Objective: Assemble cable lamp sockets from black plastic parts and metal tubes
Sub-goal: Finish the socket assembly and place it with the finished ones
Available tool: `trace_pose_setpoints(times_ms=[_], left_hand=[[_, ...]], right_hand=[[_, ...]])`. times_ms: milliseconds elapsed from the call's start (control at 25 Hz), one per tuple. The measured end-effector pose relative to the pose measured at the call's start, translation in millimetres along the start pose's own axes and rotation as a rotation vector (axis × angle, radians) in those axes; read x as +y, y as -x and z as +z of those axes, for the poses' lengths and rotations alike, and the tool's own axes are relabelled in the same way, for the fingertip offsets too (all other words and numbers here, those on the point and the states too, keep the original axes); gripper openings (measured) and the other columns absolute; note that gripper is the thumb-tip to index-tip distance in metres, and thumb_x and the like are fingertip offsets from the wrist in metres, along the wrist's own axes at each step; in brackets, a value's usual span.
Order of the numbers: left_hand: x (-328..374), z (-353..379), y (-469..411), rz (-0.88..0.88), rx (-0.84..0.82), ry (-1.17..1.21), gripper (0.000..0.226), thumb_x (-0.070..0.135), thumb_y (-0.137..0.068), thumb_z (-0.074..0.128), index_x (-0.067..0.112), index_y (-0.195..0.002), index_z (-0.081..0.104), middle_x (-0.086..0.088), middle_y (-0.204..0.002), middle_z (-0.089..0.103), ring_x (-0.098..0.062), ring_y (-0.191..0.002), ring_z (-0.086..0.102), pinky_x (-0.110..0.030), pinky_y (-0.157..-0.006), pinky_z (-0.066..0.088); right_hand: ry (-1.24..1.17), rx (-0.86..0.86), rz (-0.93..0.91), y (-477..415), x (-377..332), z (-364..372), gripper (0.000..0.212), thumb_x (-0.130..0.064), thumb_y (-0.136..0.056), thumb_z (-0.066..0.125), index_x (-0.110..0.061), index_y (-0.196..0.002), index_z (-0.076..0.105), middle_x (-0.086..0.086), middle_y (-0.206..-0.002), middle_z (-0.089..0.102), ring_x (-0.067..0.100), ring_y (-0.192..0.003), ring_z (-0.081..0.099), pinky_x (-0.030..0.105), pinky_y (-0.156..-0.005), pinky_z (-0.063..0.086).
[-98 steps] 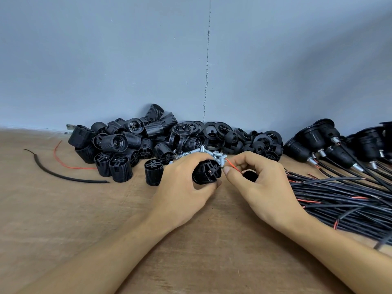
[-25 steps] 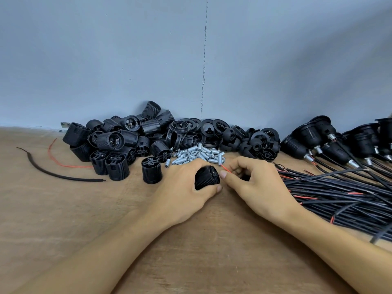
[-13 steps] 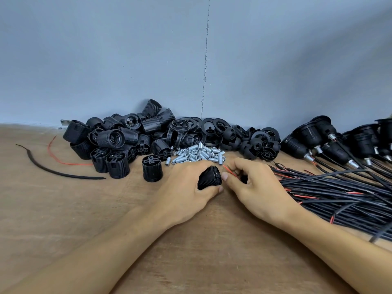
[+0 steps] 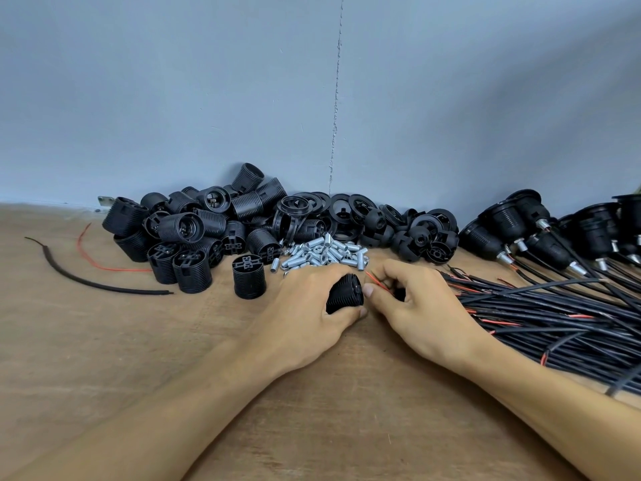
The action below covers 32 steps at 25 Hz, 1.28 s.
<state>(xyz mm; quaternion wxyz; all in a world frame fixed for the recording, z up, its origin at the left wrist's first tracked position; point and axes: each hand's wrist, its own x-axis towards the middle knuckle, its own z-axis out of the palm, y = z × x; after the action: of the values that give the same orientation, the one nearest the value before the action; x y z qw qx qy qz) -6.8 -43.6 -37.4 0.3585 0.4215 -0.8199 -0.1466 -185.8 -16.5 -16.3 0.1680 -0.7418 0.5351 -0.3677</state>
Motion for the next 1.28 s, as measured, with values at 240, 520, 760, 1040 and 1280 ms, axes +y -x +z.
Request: trace_pose_setpoints(times_ms=[240,520,760,1040,1280], left_hand=[[-0.8,1.1,-0.4,0.007,0.004,-0.007,0.023,0.043,-0.081,0.07,0.028,-0.099,0.068,0.012,-0.087,0.069,-0.008,-0.086,0.062,-0.038,-0.079,0.05],[-5.6,-0.4,1.2,-0.048,0.082,0.029,0.024,0.04,-0.079,0.078,0.039,-0.098,0.063,0.021,-0.084,0.066,0.003,-0.087,0.059,-0.011,-0.073,0.04],[-7.0,-3.9,2.6,-0.084,0.135,0.171,0.031,0.028,-0.081,0.083,0.033,-0.105,0.064,0.022,-0.09,0.068,0.001,-0.091,0.064,-0.019,-0.083,0.049],[-5.4,-4.9,2.4,-0.046,0.158,0.191,0.03,0.027,-0.082,0.083,0.03,-0.107,0.067,0.019,-0.093,0.069,-0.005,-0.092,0.065,-0.025,-0.083,0.05],[-1.9,-7.3,0.8,0.052,0.146,0.154,0.018,0.02,-0.084,0.079,0.026,-0.098,0.07,0.011,-0.09,0.069,-0.015,-0.091,0.065,-0.036,-0.081,0.051]], right_hand=[[-0.018,0.003,0.0,0.1,-1.2,0.7,0.023,-0.015,-0.095,0.064,-0.016,-0.071,0.063,-0.004,-0.063,0.056,0.007,-0.062,0.046,0.03,-0.063,0.04],[-0.088,0.053,-0.015,-0.4,0.9,-6.6,0.011,-0.024,-0.092,0.07,-0.028,-0.081,0.07,-0.013,-0.075,0.069,0.002,-0.073,0.063,0.015,-0.07,0.047],[-0.175,-0.014,-0.074,-2.0,1.1,-10.4,0.011,-0.02,-0.09,0.073,-0.031,-0.088,0.071,-0.013,-0.082,0.07,0.006,-0.076,0.063,0.023,-0.07,0.051],[-0.066,0.055,-0.242,1.2,-4.6,-12.9,0.01,-0.016,-0.089,0.075,-0.026,-0.09,0.077,-0.012,-0.09,0.065,0.014,-0.079,0.063,0.019,-0.069,0.048],[0.019,0.062,-0.247,3.9,-8.6,-11.4,0.015,-0.014,-0.088,0.074,-0.027,-0.081,0.074,-0.013,-0.08,0.058,0.008,-0.076,0.058,0.01,-0.068,0.04]])
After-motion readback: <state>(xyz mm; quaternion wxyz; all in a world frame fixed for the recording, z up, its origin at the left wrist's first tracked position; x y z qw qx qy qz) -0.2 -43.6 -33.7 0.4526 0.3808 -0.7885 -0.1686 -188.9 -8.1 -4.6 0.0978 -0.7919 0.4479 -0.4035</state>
